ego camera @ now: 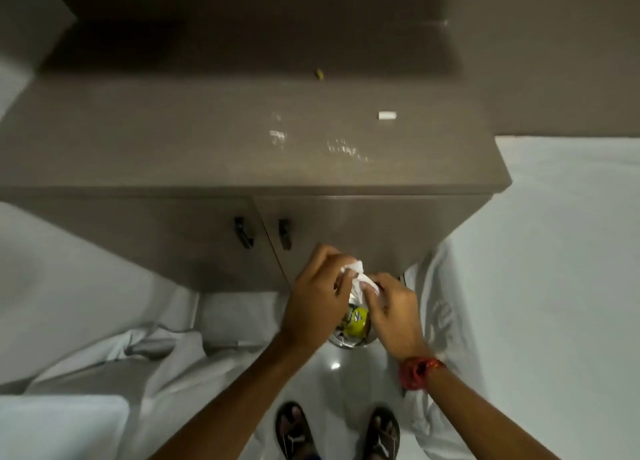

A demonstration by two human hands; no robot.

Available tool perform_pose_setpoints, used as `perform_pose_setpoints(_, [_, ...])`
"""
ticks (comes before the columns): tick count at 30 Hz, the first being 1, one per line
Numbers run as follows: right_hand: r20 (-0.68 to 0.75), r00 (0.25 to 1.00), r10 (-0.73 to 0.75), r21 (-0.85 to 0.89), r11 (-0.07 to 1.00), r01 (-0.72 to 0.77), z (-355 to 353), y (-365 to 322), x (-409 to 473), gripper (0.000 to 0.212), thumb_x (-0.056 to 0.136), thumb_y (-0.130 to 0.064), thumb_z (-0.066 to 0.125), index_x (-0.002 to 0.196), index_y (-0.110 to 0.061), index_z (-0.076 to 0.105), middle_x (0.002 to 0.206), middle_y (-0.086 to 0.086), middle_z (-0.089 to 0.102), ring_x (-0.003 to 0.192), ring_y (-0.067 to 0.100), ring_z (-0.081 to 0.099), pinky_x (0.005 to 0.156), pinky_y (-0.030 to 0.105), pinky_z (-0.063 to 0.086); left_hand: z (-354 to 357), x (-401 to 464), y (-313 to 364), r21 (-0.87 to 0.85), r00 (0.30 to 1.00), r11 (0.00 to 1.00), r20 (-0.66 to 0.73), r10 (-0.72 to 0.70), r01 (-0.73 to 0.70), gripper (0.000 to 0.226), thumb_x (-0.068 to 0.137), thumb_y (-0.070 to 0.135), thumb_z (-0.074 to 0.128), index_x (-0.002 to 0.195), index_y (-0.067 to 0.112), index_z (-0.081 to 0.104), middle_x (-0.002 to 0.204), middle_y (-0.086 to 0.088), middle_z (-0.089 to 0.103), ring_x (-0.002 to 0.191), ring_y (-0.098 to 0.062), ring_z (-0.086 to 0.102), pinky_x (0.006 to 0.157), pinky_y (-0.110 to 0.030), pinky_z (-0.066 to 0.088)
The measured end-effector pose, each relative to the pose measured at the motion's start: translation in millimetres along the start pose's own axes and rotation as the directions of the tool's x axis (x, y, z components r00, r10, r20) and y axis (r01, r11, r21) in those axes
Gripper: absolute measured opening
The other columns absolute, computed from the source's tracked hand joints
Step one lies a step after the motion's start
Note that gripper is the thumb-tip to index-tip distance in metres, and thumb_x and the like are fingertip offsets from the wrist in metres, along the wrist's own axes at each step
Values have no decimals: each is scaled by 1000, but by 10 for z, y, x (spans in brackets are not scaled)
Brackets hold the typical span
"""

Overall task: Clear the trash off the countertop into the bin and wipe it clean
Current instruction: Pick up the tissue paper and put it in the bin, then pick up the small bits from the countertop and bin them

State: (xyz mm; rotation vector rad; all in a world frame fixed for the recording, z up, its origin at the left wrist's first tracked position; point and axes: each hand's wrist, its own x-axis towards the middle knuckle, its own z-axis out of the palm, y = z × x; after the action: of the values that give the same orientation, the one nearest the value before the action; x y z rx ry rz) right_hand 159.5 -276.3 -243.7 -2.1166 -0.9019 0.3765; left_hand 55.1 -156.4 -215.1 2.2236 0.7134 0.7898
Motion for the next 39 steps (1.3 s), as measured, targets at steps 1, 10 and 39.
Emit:
perform_pose_setpoints(1, [20, 992, 126, -32, 992, -126, 129, 264, -38, 13, 97, -24, 60, 100, -17, 70, 89, 1, 73, 80, 16, 66, 67, 28, 48, 198, -172, -169, 22, 992, 993, 44, -116, 115, 10, 90, 14, 67, 97, 18, 72, 103, 2, 62, 86, -10, 64, 78, -21, 53])
perform_pose_setpoints(10, [160, 761, 629, -203, 776, -598, 972, 1606, 25, 32, 96, -12, 57, 127, -5, 63, 123, 20, 68, 105, 31, 66, 84, 30, 53, 1531, -660, -1283, -1, 545, 567, 275, -792, 824, 23, 74, 14, 70, 94, 5, 79, 95, -22, 78, 93, -38, 73, 84, -41, 60])
perform_pose_setpoints(39, [-89, 919, -383, -423, 850, 313, -1081, -1297, 2271, 48, 73, -14, 62, 121, -15, 62, 113, 3, 58, 105, 24, 51, 87, 40, 52, -768, 2933, 329, 341, 999, 940, 41, -13, -2, 54, 89, -12, 47, 136, 14, 58, 122, -11, 62, 112, -28, 60, 99, -41, 52])
